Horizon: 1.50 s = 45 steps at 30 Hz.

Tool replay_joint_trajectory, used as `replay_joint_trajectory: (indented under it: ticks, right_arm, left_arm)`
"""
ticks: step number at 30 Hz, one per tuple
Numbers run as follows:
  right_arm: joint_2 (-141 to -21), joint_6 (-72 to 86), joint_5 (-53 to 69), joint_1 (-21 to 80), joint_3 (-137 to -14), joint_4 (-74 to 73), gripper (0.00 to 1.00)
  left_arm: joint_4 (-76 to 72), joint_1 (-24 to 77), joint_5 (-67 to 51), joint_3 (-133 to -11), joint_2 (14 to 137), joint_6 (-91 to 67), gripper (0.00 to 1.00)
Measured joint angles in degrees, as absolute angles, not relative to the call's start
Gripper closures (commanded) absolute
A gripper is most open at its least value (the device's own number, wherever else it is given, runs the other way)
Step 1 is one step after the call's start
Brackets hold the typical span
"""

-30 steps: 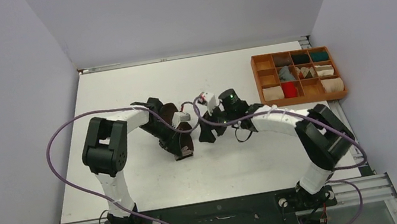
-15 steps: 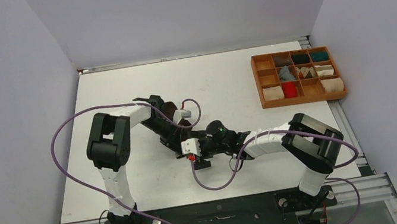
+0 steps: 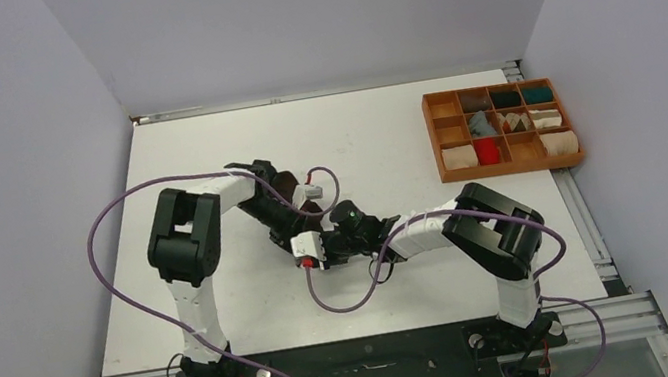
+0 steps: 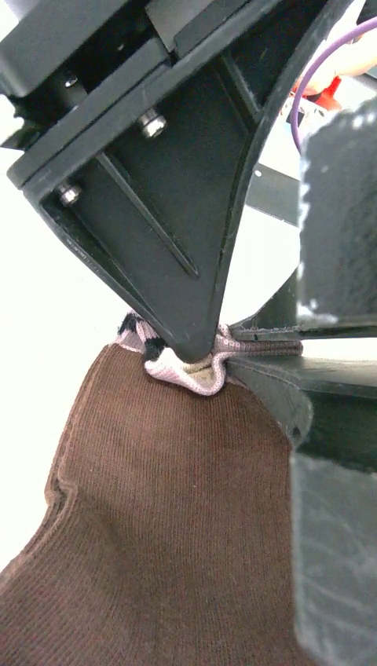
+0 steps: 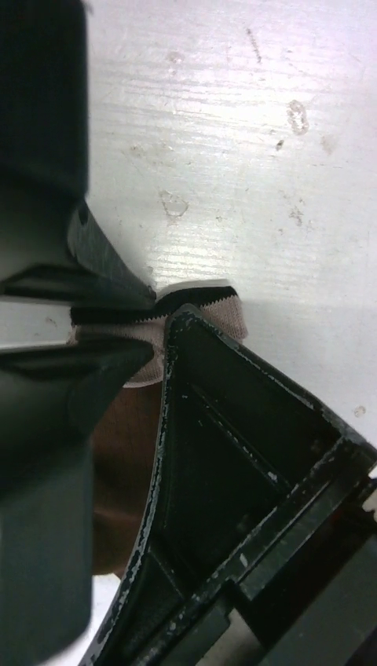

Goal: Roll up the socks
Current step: Roll the sock at the center of the board.

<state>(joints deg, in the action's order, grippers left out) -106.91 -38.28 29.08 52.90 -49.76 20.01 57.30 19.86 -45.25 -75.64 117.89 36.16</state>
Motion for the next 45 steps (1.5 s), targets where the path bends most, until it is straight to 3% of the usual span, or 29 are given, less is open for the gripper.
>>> replay_joint_trajectory:
  ticks: [4, 6, 11, 17, 22, 29, 36, 39, 45]
  right_arm:
    - [-107.0, -33.8, 29.1, 52.8, -50.1, 19.9, 0.94]
    - [-107.0, -30.0, 29.1, 52.4, -50.3, 19.6, 0.95]
    - [-107.4, -18.4, 31.2, 50.3, -51.3, 18.7, 0.95]
    - [-111.4, -0.5, 41.8, 45.4, -53.3, 21.3, 0.95]
    - [-116.2, 12.6, 51.3, 41.3, -55.8, 24.0, 0.94]
    - [-121.8, 19.7, 60.4, 38.7, -62.6, 18.7, 0.94]
    - [-123.3, 20.8, 62.4, 38.2, -66.1, 13.2, 0.94]
    - [-123.6, 21.4, 62.7, 38.2, -66.6, 12.5, 0.94]
    - [-123.8, 23.9, 62.8, 37.9, -66.5, 12.8, 0.91]
  left_arm:
    - [57.7, 19.7, -45.4, -75.9, 117.8, 37.8, 0.6]
    - [57.8, 19.0, -46.7, -75.6, 116.6, 38.2, 0.55]
    - [50.9, 15.0, -46.8, -72.6, 107.4, 39.2, 0.55]
    - [41.7, 12.0, -47.2, -64.6, 91.6, 43.6, 0.51]
    - [37.3, 16.7, -44.2, -56.5, 86.7, 51.7, 0.45]
    - [30.1, 26.4, -33.3, -48.1, 86.2, 59.6, 0.44]
    - [22.2, 29.8, -26.3, -47.4, 88.6, 60.9, 0.49]
    - [20.9, 30.0, -25.6, -46.3, 88.6, 60.8, 0.7]
    - [21.4, 31.1, -25.2, -45.6, 88.5, 60.3, 0.97]
